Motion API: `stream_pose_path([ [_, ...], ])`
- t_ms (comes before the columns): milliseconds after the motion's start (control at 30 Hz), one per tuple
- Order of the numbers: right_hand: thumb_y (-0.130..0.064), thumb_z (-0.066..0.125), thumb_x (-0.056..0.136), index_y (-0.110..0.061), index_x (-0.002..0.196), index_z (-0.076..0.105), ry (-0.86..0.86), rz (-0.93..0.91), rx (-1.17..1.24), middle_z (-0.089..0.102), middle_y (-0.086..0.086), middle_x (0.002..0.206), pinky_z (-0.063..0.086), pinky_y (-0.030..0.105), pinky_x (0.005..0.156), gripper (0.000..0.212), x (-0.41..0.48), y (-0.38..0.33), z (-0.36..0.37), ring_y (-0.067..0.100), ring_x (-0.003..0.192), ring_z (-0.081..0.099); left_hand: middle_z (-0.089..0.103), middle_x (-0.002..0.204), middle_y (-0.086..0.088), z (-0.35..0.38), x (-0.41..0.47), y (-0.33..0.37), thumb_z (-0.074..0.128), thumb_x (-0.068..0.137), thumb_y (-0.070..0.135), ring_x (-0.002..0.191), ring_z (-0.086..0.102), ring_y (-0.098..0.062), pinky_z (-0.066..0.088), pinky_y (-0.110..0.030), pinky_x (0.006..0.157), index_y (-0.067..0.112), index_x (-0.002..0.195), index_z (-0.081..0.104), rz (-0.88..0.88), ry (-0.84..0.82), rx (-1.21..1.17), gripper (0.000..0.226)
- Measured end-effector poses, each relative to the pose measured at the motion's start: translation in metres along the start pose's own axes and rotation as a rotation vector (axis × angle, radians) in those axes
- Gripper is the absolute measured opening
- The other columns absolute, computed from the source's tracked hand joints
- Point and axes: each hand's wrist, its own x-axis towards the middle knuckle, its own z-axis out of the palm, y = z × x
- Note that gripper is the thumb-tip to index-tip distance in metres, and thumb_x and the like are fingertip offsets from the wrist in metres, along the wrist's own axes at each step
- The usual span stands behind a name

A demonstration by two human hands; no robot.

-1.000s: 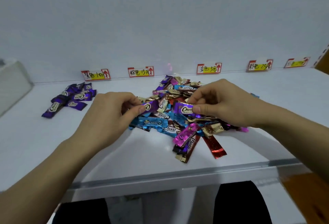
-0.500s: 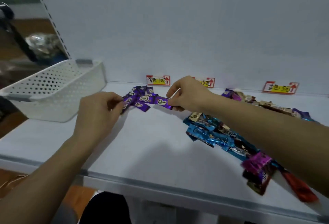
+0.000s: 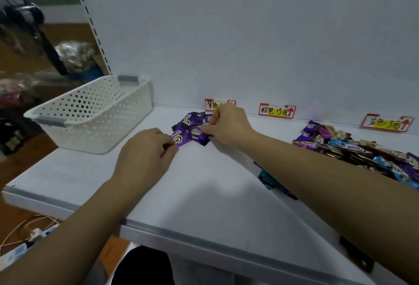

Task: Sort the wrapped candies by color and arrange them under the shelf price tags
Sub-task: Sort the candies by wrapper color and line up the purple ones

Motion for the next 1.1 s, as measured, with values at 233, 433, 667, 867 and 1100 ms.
stream_pose_path([
  [233, -0.029, 0.069, 0.093, -0.023, 0.103, 0.068, -0.038, -0.178, -0.197, 0.066, -0.006, 0.101, 0.046, 0.026, 0.076, 0.012, -0.035, 0.035, -0.059, 0.012, 0.090, 0.060, 0.064, 0.088, 0.007, -0.008, 0.010, 0.034, 0.068, 0.087, 0.035, 0.083, 0.060, -0.022, 0.050, -0.036, 0.067, 0.025, 0.094, 0.075, 0.099, -0.010, 0.042, 0.013],
  [433, -0.024, 0.063, 0.097, -0.032, 0.113, 0.068, 0.025, -0.193, -0.284, 0.061, -0.014, 0.112, 0.036, 0.020, 0.084, 0.018, -0.088, 0.094, -0.144, 0.003, 0.102, 0.051, 0.070, 0.105, 0.004, 0.005, 0.037, 0.107, 0.063, 0.093, 0.036, 0.096, 0.061, -0.020, 0.047, -0.035, 0.081, 0.021, 0.114, 0.073, 0.234, -0.085, -0.044, 0.028],
  [667, -0.017, 0.057, 0.099, -0.030, 0.109, 0.070, 0.128, -0.030, -0.260, 0.069, -0.007, 0.109, 0.045, 0.030, 0.082, 0.021, -0.102, 0.162, -0.194, 0.013, 0.096, 0.063, 0.070, 0.119, 0.006, 0.044, 0.075, 0.201, 0.054, 0.100, 0.039, 0.101, 0.064, -0.016, 0.054, -0.039, 0.090, 0.027, 0.126, 0.065, 0.248, -0.231, -0.142, 0.032],
  [867, -0.015, 0.050, 0.102, -0.022, 0.125, 0.067, 0.012, -0.071, -0.356, 0.067, -0.001, 0.127, 0.040, 0.024, 0.087, 0.029, -0.062, 0.187, -0.190, 0.016, 0.109, 0.061, 0.075, 0.096, -0.001, 0.082, 0.115, 0.243, 0.059, 0.098, 0.038, 0.086, 0.066, -0.019, 0.055, -0.036, 0.080, 0.016, 0.099, 0.077, 0.090, -0.306, -0.226, 0.029],
  [1100, -0.007, 0.051, 0.098, -0.029, 0.142, 0.052, -0.268, -0.067, -0.595, 0.056, 0.007, 0.137, 0.045, 0.040, 0.101, 0.049, -0.016, 0.186, -0.173, 0.029, 0.124, 0.051, 0.069, 0.085, 0.001, 0.104, 0.116, 0.256, 0.072, 0.082, 0.053, 0.081, 0.065, -0.021, 0.057, -0.036, 0.070, 0.018, 0.086, 0.074, 0.004, -0.390, -0.078, 0.035],
])
